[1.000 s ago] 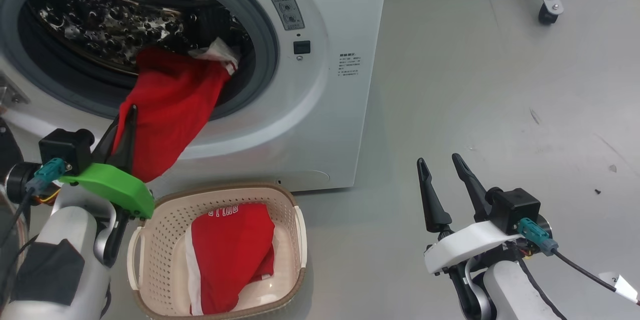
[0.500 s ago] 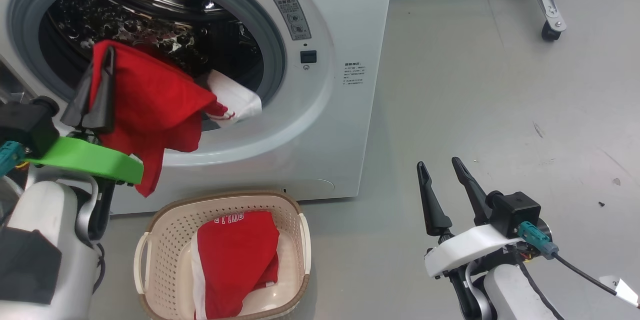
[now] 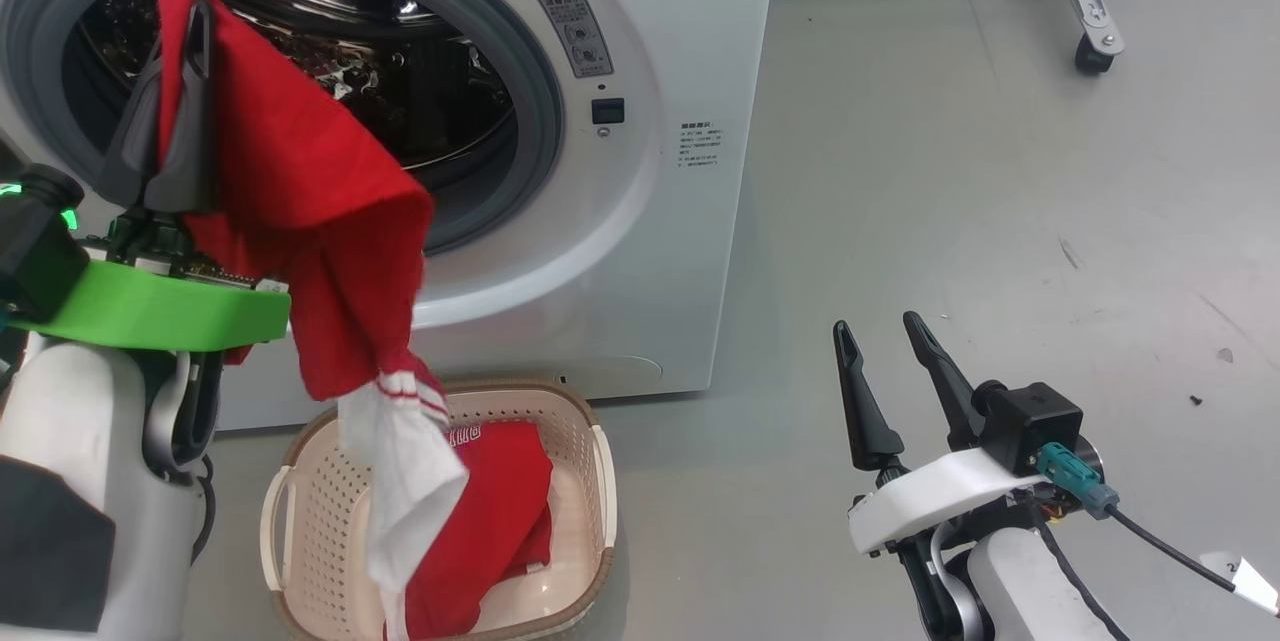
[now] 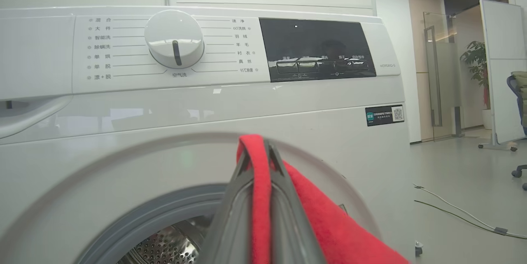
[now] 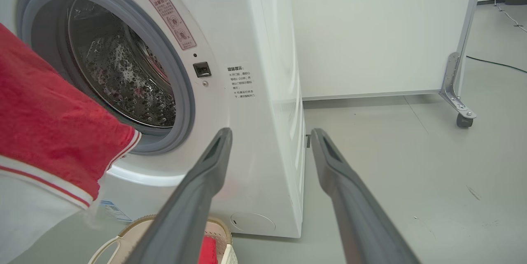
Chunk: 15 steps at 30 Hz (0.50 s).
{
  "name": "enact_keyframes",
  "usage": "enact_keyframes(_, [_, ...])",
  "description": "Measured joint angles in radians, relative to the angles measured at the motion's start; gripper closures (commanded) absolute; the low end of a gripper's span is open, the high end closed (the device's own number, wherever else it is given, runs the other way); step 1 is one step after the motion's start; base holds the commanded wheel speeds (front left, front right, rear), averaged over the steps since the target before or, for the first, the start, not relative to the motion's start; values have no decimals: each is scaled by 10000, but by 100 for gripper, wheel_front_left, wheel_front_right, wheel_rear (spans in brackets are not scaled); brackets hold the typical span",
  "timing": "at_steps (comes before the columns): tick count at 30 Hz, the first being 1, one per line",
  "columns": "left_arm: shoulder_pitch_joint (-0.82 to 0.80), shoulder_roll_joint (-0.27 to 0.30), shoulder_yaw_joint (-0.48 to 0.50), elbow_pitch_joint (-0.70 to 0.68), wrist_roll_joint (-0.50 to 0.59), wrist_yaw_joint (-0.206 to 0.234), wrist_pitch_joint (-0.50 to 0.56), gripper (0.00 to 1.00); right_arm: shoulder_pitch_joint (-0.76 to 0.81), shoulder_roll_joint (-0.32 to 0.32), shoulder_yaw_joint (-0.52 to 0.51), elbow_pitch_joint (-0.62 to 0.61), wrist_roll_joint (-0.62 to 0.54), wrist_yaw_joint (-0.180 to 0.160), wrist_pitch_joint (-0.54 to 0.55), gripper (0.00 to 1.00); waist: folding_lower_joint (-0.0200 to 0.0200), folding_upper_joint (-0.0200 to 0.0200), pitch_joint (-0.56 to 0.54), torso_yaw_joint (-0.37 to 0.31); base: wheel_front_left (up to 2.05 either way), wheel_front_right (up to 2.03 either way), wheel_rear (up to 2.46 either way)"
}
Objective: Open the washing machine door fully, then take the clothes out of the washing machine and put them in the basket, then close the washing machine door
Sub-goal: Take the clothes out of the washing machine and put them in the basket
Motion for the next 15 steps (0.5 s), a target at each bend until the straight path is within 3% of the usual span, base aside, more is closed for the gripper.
enact_keyframes(9, [447,-6,-86,-479,102,0,-44,100,0,2,6,-29,4,0,0,0,0,0,55,-103,0,0,0])
enact_keyframes(15, [1262,-19,-675,-94,-6,0,-48,100,0,0,50,-77,23,0,0,0,0,0,145,-151,0,0,0])
